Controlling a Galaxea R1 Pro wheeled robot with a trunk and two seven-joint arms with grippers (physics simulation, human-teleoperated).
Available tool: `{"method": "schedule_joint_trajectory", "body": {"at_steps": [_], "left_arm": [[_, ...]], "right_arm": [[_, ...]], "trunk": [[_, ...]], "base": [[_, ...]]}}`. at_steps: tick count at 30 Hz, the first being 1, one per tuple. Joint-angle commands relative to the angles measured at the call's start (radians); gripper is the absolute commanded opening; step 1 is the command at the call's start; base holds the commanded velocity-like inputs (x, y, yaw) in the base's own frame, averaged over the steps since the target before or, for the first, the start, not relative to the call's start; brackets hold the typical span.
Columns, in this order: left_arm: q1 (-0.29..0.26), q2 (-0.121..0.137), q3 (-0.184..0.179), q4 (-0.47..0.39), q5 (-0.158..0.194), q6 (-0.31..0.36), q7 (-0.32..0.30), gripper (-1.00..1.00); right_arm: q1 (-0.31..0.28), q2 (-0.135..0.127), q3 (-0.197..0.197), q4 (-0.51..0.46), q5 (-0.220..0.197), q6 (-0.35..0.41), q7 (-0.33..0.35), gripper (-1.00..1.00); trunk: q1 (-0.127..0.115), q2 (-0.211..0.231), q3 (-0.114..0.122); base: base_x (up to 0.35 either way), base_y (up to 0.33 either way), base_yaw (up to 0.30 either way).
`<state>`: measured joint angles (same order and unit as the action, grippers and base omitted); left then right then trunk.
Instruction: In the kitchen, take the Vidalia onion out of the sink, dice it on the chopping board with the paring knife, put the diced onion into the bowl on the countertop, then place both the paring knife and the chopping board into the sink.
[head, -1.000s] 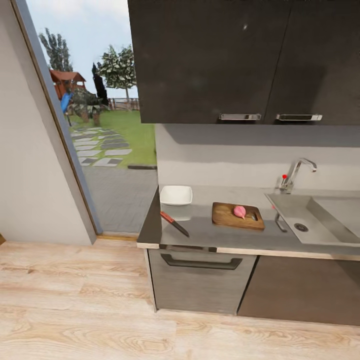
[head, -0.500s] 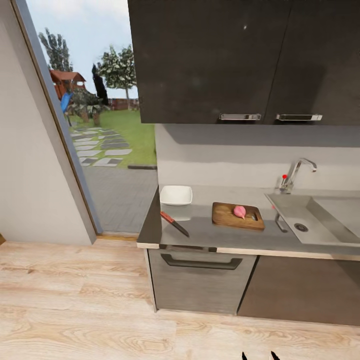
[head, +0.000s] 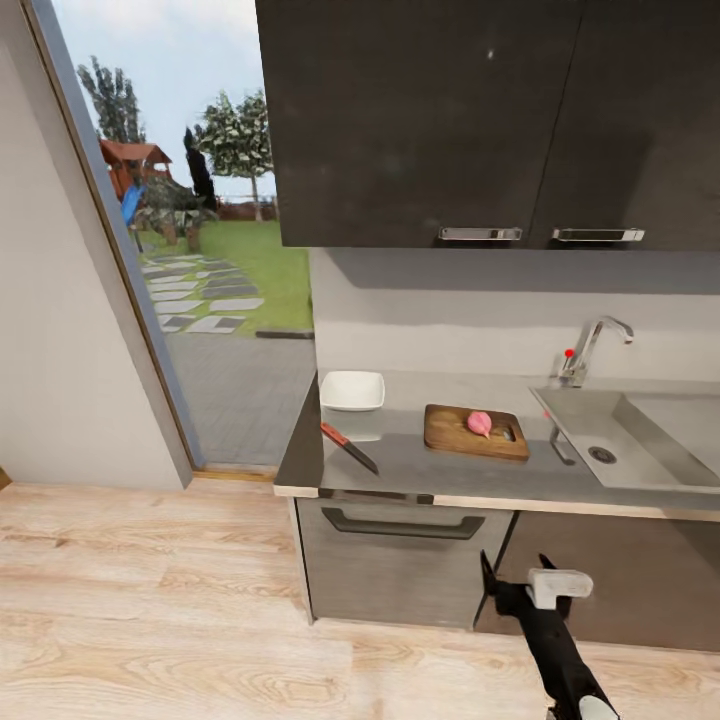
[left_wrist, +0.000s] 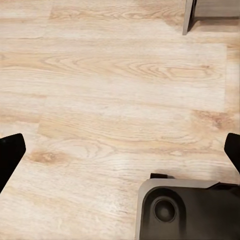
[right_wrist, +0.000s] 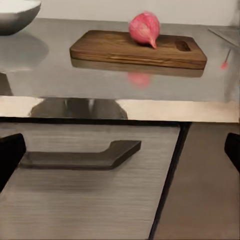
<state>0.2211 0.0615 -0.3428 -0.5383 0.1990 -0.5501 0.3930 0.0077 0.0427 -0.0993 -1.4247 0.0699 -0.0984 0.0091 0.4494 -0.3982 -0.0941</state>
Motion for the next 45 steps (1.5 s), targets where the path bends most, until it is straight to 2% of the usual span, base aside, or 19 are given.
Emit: {"method": "schedule_joint_trajectory", "body": {"at_steps": [1,4,12,19,22,25,29,32,35,40,41,42,45], "left_arm": [[0.000,0.002,-0.008,-0.002,0.010,-0.002,0.006,1.00],[0.000,0.001,-0.008,-0.002,0.009,-0.002,0.006,1.00],[0.000,-0.004,-0.008,-0.003,0.009,-0.002,0.006,1.00],[0.000,-0.005,-0.008,-0.003,0.008,-0.003,0.006,1.00],[0.000,-0.005,-0.008,-0.003,0.008,-0.004,0.006,1.00],[0.000,-0.005,-0.008,-0.003,0.008,-0.004,0.006,1.00],[0.000,-0.005,-0.008,-0.003,0.008,-0.004,0.006,1.00],[0.000,-0.005,-0.008,-0.003,0.008,-0.004,0.006,1.00],[0.000,-0.005,-0.008,-0.003,0.008,-0.003,0.006,1.00],[0.000,-0.006,-0.008,-0.002,0.008,-0.003,0.006,1.00],[0.000,-0.006,-0.008,-0.002,0.008,-0.002,0.006,1.00],[0.000,-0.006,-0.008,-0.002,0.008,-0.002,0.006,1.00],[0.000,-0.006,-0.008,-0.002,0.009,-0.003,0.005,1.00]], "right_arm": [[0.000,0.001,0.006,-0.043,0.008,0.037,-0.005,1.00],[0.000,0.002,0.024,-0.112,0.008,0.105,-0.030,1.00],[-0.008,0.002,0.104,-0.189,0.011,0.175,-0.113,1.00],[-0.061,0.003,0.115,-0.205,0.010,0.232,-0.144,1.00],[-0.100,0.004,0.116,-0.206,0.010,0.269,-0.145,1.00],[-0.149,0.018,0.117,-0.206,0.010,0.309,-0.146,1.00],[-0.233,0.055,0.118,-0.203,0.014,0.394,-0.148,1.00],[-0.302,0.067,0.118,-0.197,0.036,0.478,-0.149,1.00],[-0.347,0.079,0.118,-0.194,0.043,0.514,-0.150,1.00],[-0.429,0.120,0.118,-0.186,0.049,0.565,-0.160,1.00],[-0.464,0.130,0.118,-0.181,0.049,0.592,-0.172,1.00],[-0.477,0.132,0.118,-0.178,0.049,0.602,-0.175,1.00],[-0.567,0.132,0.132,-0.130,0.050,0.651,-0.189,1.00]], "trunk": [[0.001,-0.002,-0.002],[0.001,-0.002,-0.002],[0.001,-0.002,-0.002],[0.001,-0.002,-0.002],[0.001,-0.002,-0.002],[0.001,-0.002,-0.002],[0.001,-0.002,-0.002],[0.001,-0.002,-0.002],[0.001,-0.002,-0.002],[0.001,-0.002,-0.002],[0.001,-0.002,-0.002],[0.001,-0.002,-0.002],[0.001,-0.002,-0.002]], "base": [[0.000,0.000,0.000],[0.000,0.000,0.000],[0.000,0.000,0.000],[-0.039,0.000,0.000],[-0.256,0.000,0.000],[-0.284,0.000,0.000],[-0.139,0.000,0.000],[-0.029,0.000,0.000],[-0.010,0.000,0.000],[-0.003,0.000,0.000],[0.000,0.000,0.000],[0.000,0.000,0.000],[0.000,0.000,0.000]]}}
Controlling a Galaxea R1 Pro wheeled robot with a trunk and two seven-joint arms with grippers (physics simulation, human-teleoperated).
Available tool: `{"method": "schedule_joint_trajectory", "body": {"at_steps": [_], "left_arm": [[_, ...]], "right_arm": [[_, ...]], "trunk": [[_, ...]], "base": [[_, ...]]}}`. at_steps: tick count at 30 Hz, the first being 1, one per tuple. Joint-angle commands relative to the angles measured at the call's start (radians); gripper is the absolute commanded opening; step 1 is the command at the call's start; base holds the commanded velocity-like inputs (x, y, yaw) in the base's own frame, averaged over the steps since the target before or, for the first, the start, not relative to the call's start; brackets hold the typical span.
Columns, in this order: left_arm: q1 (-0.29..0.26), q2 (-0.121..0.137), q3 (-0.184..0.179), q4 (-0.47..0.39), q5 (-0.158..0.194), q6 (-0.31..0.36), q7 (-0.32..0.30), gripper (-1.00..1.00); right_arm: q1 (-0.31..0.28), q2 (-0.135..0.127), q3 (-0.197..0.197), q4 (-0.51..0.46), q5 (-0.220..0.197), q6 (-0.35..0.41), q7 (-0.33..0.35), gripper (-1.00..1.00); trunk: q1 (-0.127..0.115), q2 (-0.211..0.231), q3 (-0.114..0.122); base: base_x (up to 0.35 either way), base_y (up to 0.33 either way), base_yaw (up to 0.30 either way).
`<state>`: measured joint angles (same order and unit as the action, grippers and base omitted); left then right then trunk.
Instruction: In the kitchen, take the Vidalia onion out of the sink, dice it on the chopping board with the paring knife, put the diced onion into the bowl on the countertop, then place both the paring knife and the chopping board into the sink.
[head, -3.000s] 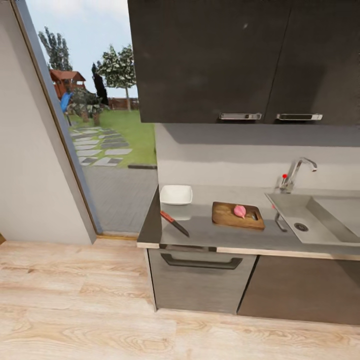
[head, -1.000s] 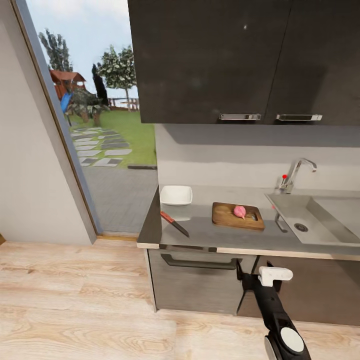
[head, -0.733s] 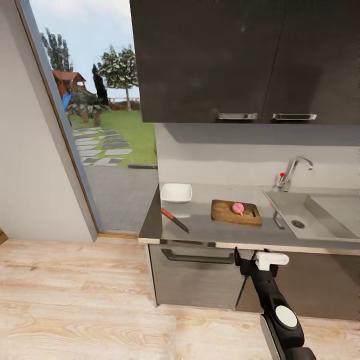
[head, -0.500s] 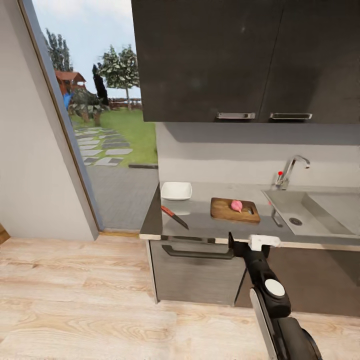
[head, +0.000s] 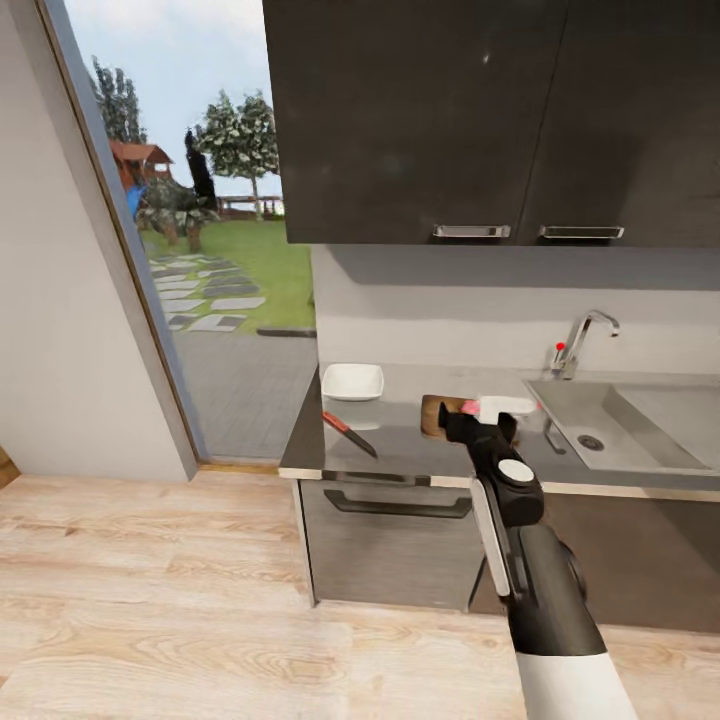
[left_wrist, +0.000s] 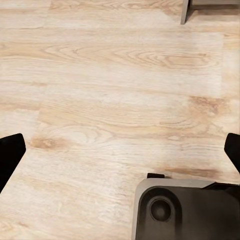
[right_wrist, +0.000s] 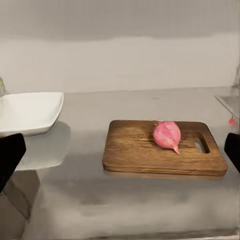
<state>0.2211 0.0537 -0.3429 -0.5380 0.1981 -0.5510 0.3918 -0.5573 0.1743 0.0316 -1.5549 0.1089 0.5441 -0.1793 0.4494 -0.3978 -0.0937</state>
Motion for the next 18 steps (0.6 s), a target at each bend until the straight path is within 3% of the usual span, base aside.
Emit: {"method": "schedule_joint_trajectory", "body": {"at_steps": [1,5,11,18], "left_arm": [[0.000,0.002,-0.008,-0.002,0.009,-0.002,0.006,1.00],[0.000,0.002,-0.008,-0.002,0.009,-0.002,0.006,1.00],[0.000,0.002,-0.008,-0.004,0.009,-0.003,0.005,1.00],[0.000,0.003,-0.008,-0.005,0.009,-0.003,0.005,1.00]], "right_arm": [[-0.020,0.000,0.009,0.014,0.010,0.013,-0.002,1.00],[-0.152,0.000,0.069,0.167,0.010,0.027,-0.011,1.00],[-0.330,0.000,0.088,0.413,0.008,0.028,-0.021,1.00],[-0.374,0.000,0.092,0.480,0.003,0.021,-0.020,1.00]], "trunk": [[0.001,-0.002,-0.002],[0.001,-0.002,-0.002],[0.001,-0.002,-0.002],[0.001,-0.002,-0.002]], "base": [[0.000,0.000,0.000],[0.000,0.000,0.000],[0.000,0.000,0.000],[0.022,0.010,0.000]]}}
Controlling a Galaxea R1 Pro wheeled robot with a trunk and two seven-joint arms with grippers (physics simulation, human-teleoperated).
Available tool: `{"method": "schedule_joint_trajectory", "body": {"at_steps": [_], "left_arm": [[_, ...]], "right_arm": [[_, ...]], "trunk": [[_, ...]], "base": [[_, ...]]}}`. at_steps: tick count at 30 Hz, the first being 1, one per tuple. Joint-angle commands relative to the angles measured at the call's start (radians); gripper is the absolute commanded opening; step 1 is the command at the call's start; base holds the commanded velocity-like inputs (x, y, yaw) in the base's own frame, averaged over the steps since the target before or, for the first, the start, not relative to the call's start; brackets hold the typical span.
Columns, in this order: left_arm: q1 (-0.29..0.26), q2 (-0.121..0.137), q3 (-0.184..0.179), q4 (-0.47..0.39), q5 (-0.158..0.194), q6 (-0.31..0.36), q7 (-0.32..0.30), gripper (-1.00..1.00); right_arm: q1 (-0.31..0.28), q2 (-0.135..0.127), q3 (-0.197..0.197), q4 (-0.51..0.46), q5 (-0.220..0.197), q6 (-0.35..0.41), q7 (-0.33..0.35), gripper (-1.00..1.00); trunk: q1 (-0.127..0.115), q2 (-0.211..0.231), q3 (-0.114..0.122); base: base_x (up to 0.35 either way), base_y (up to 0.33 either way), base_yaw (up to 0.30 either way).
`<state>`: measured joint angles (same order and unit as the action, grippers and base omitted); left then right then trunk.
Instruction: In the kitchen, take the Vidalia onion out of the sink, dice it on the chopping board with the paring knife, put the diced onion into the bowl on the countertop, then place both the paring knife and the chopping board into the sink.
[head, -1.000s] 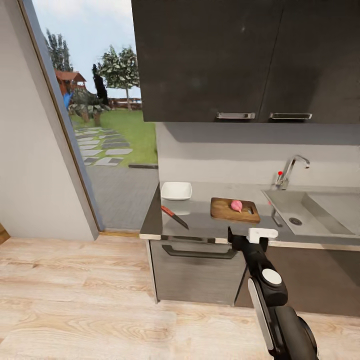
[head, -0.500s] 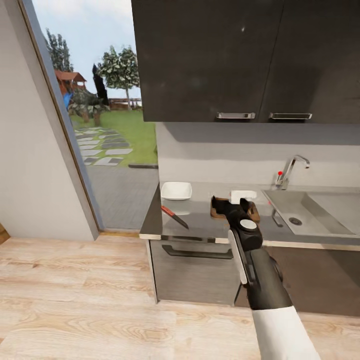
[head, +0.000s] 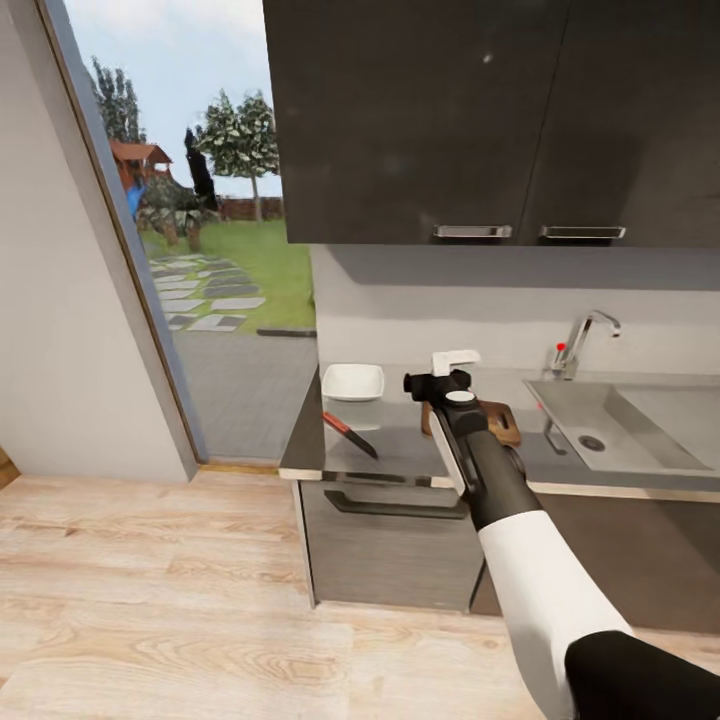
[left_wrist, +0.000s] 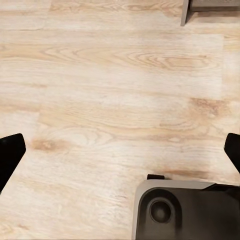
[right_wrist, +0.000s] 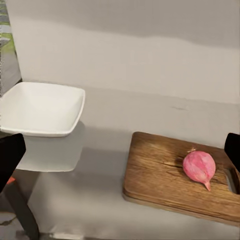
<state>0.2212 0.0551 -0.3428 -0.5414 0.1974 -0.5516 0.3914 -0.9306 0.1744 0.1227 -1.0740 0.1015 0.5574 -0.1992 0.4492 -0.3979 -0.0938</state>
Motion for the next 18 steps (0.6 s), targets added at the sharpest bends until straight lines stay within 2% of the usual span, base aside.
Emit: {"method": "schedule_joint_trajectory", "body": {"at_steps": [1,5,12,18], "left_arm": [[0.000,0.002,-0.008,-0.002,0.010,-0.002,0.006,1.00],[0.000,0.002,-0.008,-0.002,0.010,-0.002,0.006,1.00],[0.000,0.002,-0.008,-0.002,0.010,-0.002,0.006,1.00],[0.000,0.001,-0.008,-0.003,0.010,-0.002,0.006,1.00]], "right_arm": [[-0.002,0.000,0.002,0.002,0.009,0.006,0.001,1.00],[-0.004,0.000,0.003,0.007,-0.009,-0.002,0.005,1.00],[-0.001,0.000,0.002,0.025,-0.104,-0.007,0.007,1.00],[0.003,0.000,0.002,0.066,-0.121,-0.049,0.008,1.00]], "trunk": [[0.001,-0.002,-0.002],[0.001,-0.002,-0.002],[0.001,-0.002,-0.002],[0.001,-0.002,-0.002]], "base": [[0.082,0.055,0.000],[0.107,0.084,0.000],[0.122,0.101,0.000],[0.125,0.104,0.000]]}}
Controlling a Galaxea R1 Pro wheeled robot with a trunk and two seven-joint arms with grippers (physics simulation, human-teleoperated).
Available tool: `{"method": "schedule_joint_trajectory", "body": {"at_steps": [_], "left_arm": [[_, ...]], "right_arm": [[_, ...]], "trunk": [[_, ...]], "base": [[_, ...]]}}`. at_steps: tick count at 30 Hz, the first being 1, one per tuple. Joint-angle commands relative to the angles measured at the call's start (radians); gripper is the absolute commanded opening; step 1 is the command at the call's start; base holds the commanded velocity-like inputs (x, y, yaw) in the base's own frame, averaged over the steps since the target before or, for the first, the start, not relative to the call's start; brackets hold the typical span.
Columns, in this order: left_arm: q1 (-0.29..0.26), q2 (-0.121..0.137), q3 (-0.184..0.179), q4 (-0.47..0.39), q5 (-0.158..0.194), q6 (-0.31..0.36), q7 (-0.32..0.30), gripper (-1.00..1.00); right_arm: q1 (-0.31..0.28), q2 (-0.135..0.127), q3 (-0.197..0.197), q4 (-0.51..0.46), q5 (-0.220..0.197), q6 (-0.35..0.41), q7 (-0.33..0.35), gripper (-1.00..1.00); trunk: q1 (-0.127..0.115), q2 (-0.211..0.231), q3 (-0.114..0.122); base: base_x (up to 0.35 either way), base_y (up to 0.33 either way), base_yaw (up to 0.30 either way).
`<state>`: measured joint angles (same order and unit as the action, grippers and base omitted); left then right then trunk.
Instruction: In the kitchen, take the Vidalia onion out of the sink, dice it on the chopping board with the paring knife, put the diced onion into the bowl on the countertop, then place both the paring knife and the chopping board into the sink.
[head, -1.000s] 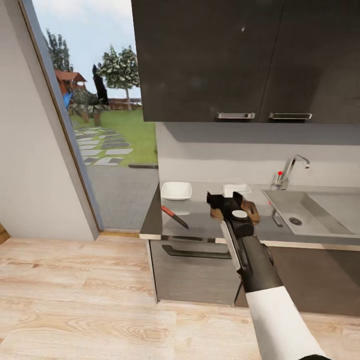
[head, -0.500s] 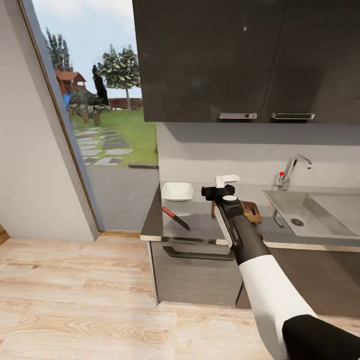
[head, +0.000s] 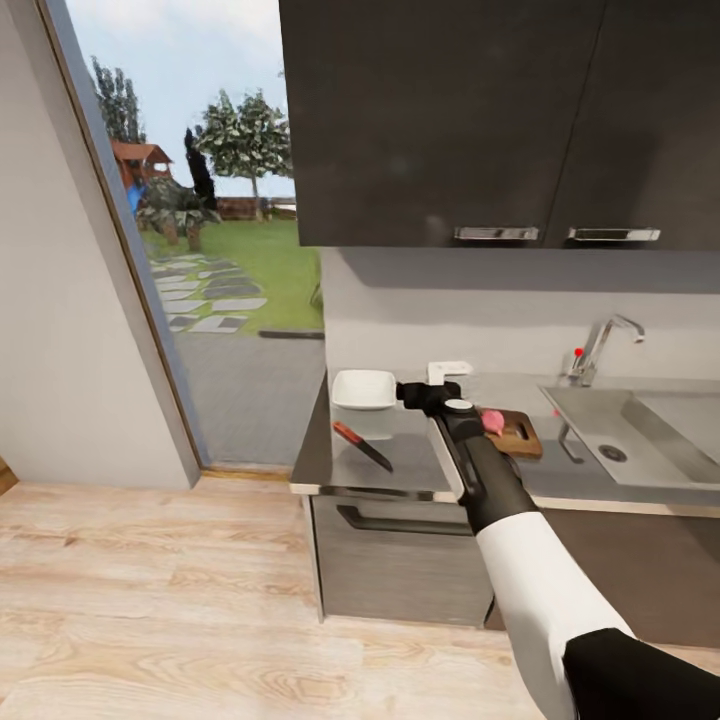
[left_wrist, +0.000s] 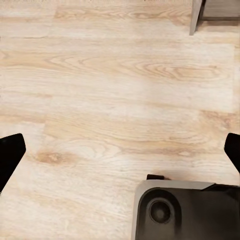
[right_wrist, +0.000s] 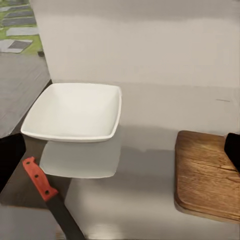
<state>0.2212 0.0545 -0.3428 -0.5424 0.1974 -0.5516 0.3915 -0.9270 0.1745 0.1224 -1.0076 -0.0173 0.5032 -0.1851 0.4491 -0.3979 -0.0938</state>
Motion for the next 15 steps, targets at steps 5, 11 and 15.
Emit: {"method": "schedule_joint_trajectory", "body": {"at_steps": [5,11,15], "left_arm": [[0.000,0.002,-0.008,-0.005,0.008,-0.002,0.006,1.00],[0.000,0.002,-0.008,-0.003,0.008,-0.002,0.006,1.00],[0.000,0.002,-0.008,0.000,0.008,-0.002,0.005,1.00]], "right_arm": [[0.002,0.000,0.002,0.044,-0.004,-0.039,-0.006,1.00],[0.004,0.000,-0.001,0.155,-0.004,-0.132,-0.005,1.00],[0.004,0.000,-0.001,0.223,-0.005,-0.202,-0.004,1.00]], "trunk": [[0.001,-0.002,-0.002],[0.001,-0.002,-0.002],[0.001,-0.002,-0.002]], "base": [[0.083,0.063,0.000],[0.013,0.009,0.000],[0.002,0.001,0.000]]}}
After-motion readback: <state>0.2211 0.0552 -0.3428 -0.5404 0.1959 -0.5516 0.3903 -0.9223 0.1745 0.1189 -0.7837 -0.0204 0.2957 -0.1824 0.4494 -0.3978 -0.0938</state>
